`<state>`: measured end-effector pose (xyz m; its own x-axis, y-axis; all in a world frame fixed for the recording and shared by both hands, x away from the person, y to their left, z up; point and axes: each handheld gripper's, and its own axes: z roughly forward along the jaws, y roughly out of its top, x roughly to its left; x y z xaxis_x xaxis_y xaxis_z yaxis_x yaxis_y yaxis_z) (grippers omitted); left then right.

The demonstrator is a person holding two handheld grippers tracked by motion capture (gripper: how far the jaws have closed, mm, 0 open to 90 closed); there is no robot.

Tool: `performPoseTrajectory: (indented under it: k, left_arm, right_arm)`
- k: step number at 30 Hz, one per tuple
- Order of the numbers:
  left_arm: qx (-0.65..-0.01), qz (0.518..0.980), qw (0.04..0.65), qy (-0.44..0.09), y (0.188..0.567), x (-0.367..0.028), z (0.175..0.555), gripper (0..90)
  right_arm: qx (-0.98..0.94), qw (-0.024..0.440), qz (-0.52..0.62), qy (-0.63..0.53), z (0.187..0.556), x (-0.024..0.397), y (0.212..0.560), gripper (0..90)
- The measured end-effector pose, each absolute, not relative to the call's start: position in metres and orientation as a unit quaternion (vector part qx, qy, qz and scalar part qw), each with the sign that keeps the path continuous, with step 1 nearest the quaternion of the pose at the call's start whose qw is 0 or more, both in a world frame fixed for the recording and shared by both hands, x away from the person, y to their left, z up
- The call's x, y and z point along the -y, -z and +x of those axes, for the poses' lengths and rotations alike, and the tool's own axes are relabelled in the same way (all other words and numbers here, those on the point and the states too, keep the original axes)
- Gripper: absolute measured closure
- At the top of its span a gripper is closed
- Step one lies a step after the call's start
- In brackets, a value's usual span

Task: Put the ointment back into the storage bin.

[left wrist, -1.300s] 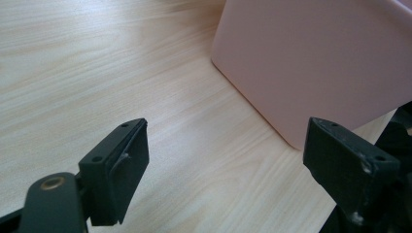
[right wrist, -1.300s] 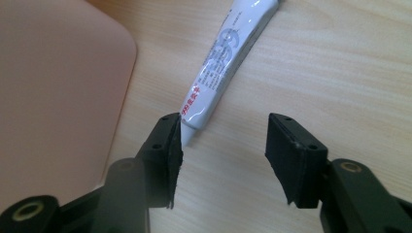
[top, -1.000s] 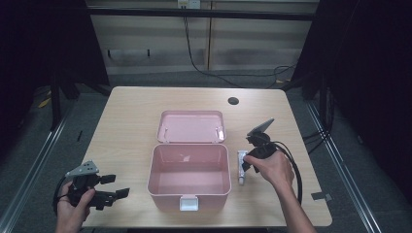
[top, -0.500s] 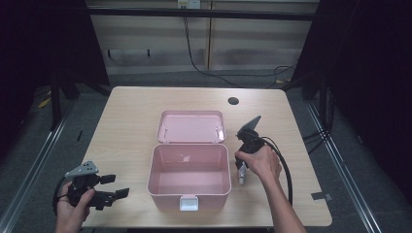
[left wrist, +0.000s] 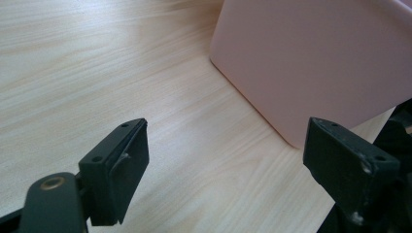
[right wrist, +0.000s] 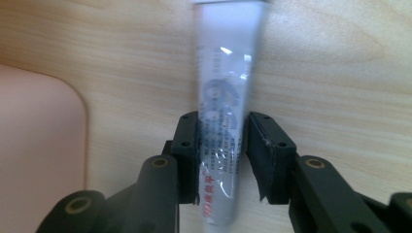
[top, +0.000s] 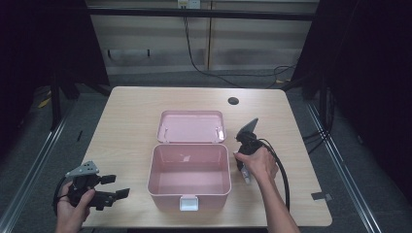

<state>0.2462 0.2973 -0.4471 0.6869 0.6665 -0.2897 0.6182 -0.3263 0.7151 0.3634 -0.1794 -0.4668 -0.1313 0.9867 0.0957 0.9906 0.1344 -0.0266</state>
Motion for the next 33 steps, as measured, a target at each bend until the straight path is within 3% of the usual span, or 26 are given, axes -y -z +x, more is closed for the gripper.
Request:
performPoseTrajectory:
  k: [9, 33]
  left_arm:
    - [-0.396, 0.813, 0.426, -0.028, 0.447, -0.297, 0.246, 16.7]
    - [-0.396, 0.814, 0.423, -0.03, 0.448, -0.297, 0.246, 16.8]
  right_arm:
    - [0.768, 0.032, -0.639, 0.021, 0.363, 0.179, 0.468, 70.1]
    - [0.808, 0.084, -0.579, 0.059, 0.35, 0.193, 0.454, 71.9]
